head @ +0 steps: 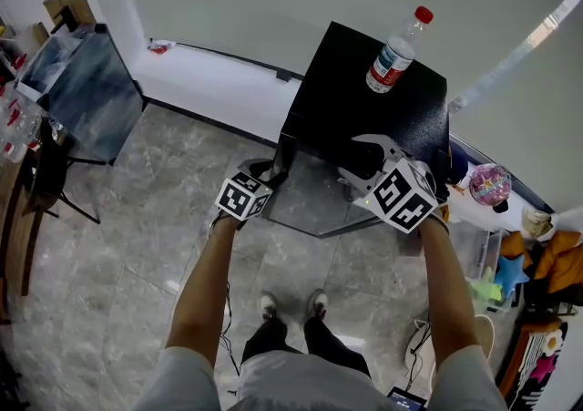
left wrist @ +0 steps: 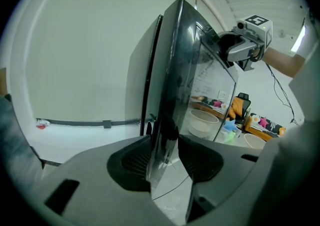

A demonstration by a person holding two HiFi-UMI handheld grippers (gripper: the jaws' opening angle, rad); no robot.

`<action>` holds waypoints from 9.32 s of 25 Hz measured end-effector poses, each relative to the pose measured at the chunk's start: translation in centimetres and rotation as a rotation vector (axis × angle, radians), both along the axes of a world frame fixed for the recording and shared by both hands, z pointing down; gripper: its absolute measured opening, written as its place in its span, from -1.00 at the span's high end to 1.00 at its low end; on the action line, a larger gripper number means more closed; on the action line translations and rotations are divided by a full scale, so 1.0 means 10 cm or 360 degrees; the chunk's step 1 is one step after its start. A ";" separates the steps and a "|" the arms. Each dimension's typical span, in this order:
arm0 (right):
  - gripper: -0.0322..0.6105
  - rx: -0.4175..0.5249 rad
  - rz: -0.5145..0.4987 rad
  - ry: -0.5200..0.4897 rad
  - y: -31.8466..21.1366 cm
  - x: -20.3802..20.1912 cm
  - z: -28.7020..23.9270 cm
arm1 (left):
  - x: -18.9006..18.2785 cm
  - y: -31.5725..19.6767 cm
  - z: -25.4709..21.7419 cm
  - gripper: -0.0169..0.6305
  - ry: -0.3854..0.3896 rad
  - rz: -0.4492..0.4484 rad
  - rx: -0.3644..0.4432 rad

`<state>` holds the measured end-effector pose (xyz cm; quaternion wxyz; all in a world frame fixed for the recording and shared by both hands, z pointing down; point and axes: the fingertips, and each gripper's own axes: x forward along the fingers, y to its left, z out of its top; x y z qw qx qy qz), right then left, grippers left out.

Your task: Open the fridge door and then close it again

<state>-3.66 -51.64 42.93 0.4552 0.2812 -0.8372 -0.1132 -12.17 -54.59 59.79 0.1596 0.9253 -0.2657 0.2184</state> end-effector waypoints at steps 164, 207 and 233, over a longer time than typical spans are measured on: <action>0.91 0.0265 0.0357 -0.1138 4.88 5.31 0.44 | 3.91 5.23 0.02 0.89 -0.0115 -0.1128 0.0027; 0.64 0.0576 0.0122 -0.1210 5.69 4.82 -1.24 | 2.62 6.46 -2.46 0.68 0.0010 -0.1137 0.0785; 0.36 0.0331 -0.0485 -0.0483 4.14 3.72 -0.46 | 3.18 5.66 -1.07 0.55 0.0018 -0.0844 0.0271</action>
